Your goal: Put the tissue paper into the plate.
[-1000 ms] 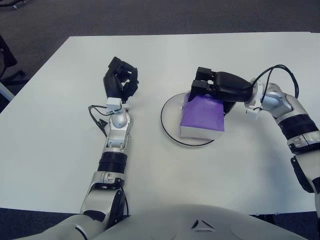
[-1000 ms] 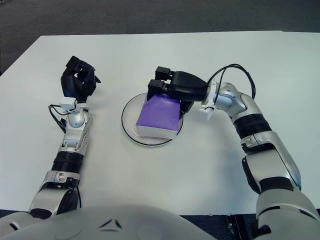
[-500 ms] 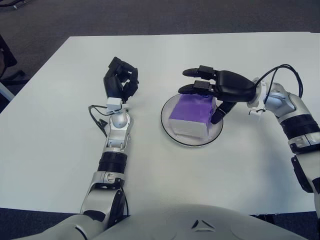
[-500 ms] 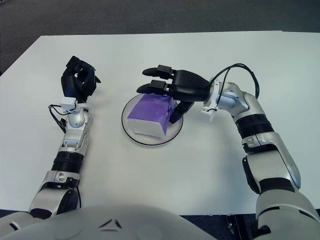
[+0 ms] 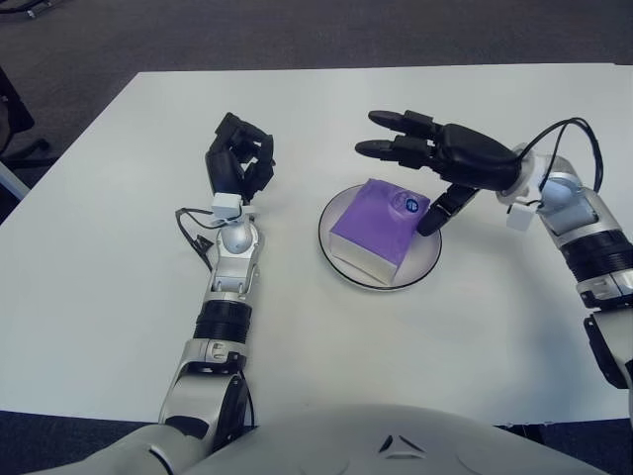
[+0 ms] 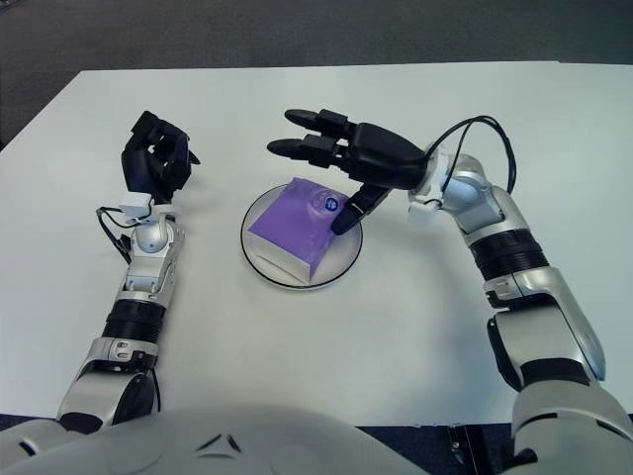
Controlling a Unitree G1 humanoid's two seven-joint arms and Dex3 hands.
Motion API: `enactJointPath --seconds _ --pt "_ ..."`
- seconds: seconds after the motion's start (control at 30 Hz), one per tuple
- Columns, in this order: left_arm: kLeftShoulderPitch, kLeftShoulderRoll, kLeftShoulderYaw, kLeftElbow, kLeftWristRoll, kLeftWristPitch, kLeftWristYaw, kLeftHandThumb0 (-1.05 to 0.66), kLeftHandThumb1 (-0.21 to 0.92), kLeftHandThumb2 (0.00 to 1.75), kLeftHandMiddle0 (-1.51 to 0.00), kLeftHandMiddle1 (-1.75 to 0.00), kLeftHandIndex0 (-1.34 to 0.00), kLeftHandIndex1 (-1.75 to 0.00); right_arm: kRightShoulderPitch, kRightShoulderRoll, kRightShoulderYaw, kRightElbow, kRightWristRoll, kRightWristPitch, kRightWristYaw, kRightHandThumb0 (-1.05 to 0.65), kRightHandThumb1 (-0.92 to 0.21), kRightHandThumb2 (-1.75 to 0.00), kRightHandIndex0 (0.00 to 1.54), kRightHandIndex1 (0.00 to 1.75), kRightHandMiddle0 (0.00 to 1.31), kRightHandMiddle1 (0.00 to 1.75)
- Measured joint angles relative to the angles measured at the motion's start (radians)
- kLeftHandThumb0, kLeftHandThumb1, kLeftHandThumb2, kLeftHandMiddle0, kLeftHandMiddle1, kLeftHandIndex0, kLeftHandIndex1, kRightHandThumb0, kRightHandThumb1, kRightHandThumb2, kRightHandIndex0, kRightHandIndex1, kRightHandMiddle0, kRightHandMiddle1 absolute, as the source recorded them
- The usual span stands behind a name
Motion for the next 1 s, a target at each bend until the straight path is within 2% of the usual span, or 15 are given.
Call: enactJointPath --seconds 0.27,0.6,0.73,1.0 --pt "0.000 0.000 0.000 0.001 0.000 0.000 0.000 -0.23 0.92 0.33 -0.91 -1.75 -0.72 -1.75 0.005 -0.070 -0.035 -0.034 0.037 0.032 0.071 -0.58 -0.92 -0.24 0.00 0.00 0.07 0.05" --pt "0.000 0.000 0.000 0.004 0.000 0.000 0.000 -0.23 0.92 0.33 -0.91 -1.75 -0.72 -1.75 0.016 -0.140 -0.106 -0.055 0.037 0.129 0.121 -0.61 -0.92 -0.27 0.00 0.00 0.06 0.04" --pt "-0.001 0.001 0.001 0.009 0.000 0.000 0.000 -0.23 0.92 0.33 -0.91 -1.75 -0.72 -1.75 0.022 -0.144 -0.147 -0.047 0.002 0.150 0.101 -0.62 -0.92 -0.27 0.00 0.00 0.06 0.04" --pt "-0.003 0.001 0.001 0.013 -0.001 -0.001 0.000 -0.23 0.92 0.32 -0.91 -1.75 -0.72 -1.75 0.036 -0.128 -0.221 0.051 -0.086 0.144 -0.021 -0.63 -0.92 -0.28 0.08 0.03 0.07 0.04"
